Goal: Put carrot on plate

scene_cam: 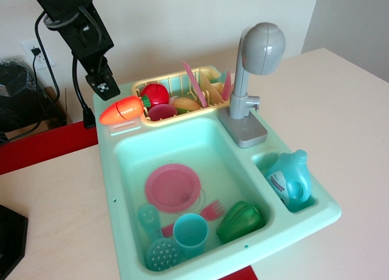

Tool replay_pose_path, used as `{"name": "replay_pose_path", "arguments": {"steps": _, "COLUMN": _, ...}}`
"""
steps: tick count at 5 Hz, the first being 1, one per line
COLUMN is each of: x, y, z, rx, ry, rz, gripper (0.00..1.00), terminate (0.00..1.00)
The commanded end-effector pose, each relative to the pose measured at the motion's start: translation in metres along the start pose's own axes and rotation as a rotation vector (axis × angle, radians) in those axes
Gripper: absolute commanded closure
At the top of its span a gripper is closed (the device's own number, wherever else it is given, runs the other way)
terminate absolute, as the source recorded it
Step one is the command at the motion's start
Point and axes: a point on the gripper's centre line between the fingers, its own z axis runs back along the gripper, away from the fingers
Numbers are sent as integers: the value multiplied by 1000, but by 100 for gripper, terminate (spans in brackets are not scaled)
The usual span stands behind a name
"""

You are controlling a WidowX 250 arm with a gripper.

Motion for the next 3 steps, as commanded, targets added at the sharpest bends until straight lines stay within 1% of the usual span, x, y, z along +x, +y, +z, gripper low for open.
{"name": "replay_pose_path", "arguments": {"steps": 1, "x": 0, "y": 0, "z": 0, "rx": 0, "ry": 0, "rz": 0, "gripper": 0, "terminate": 0}}
{"name": "replay_pose_path", "arguments": {"steps": 2, "x": 6, "y": -1, "z": -16, "rx": 13, "ry": 32, "rz": -4, "gripper": 0, "terminate": 0}}
{"name": "replay_pose_path", "arguments": {"steps": 3, "x": 6, "y": -4, "z": -30, "rx": 29, "ry": 63, "rz": -13, "gripper": 0, "terminate": 0}}
